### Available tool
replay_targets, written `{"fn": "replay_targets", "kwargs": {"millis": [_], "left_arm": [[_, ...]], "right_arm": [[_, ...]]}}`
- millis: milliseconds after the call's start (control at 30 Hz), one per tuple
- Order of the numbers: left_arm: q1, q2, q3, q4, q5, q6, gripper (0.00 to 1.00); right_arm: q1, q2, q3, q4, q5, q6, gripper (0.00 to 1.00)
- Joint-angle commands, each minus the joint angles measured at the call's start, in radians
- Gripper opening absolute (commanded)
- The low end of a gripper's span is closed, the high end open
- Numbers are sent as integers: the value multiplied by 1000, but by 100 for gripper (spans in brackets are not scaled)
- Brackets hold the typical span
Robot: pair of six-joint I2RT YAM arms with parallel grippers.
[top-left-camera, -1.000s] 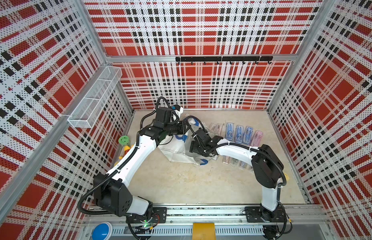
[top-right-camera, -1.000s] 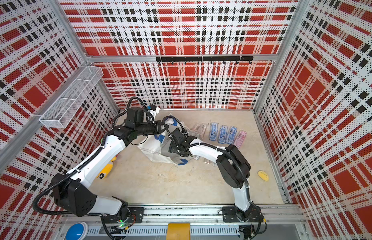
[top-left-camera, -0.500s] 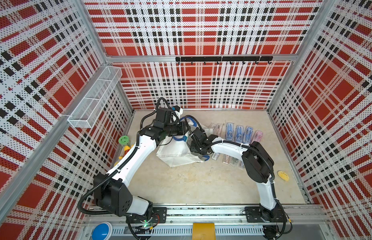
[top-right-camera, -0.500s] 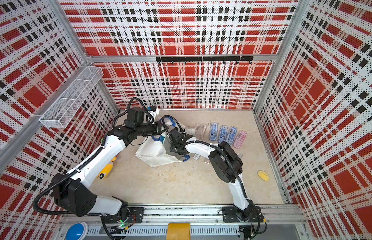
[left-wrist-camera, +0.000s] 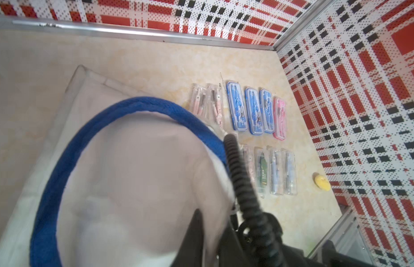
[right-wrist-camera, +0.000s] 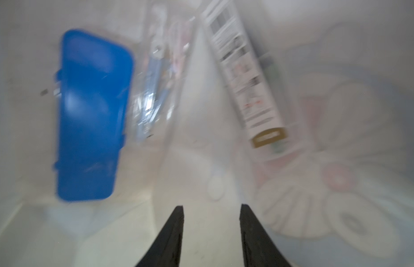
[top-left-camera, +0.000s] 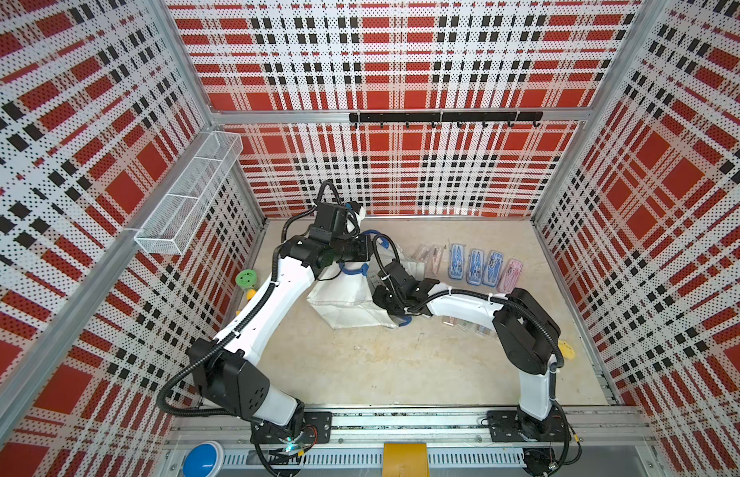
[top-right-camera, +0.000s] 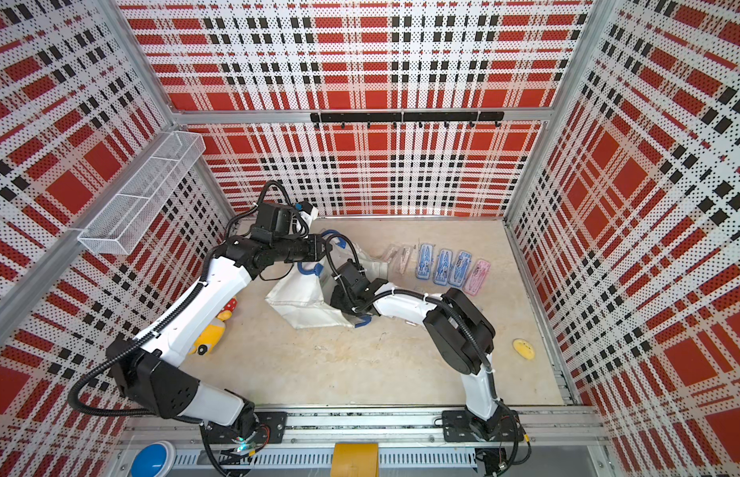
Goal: Take out the compass set from the canvas bag
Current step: Adjust the canvas bag at the center of the board.
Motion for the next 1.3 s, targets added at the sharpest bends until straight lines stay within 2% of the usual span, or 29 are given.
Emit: {"fn": "replay_targets", "kwargs": {"millis": [0, 67, 233, 333, 400, 433, 467, 667, 800, 1033, 1100, 1167, 1267], "left_arm": [[-60, -6, 62, -124, -154, 72, 31], [-82, -9, 64, -188, -229, 82, 39], [-92, -41, 20, -283, -319, 59, 44], [-92, -79, -9, -288, -302, 42, 46], [-94, -108, -19, -280, -274, 34, 58], [-93, -125, -22, -280, -263, 96, 61], [-93, -140, -26, -274, -254, 5, 63], [-94, -192, -71, -264, -205, -43, 65], [-106, -195, -113, -263, -212, -69, 65], [-151, -126, -109, -236, -248, -109, 63], [-168, -92, -97, -226, -256, -114, 61], [-176, -56, -80, -228, -263, -114, 49], [-178, -31, -51, -249, -278, -93, 5]], "right_arm": [[7, 8, -39, 68, -76, 101, 41], [7, 15, -53, 95, -94, 132, 40], [6, 22, -80, 187, -128, 205, 40], [6, 18, -87, 232, -142, 239, 40], [6, 17, -86, 260, -150, 255, 40], [7, 17, -83, 269, -154, 260, 40], [7, 18, -78, 272, -157, 263, 40], [7, 34, -51, 297, -176, 288, 40], [7, 35, -51, 319, -184, 309, 39], [7, 36, -47, 318, -186, 317, 39], [6, 34, -49, 322, -186, 319, 39], [7, 25, -57, 321, -182, 317, 39], [5, -6, -93, 318, -162, 309, 40]]}}
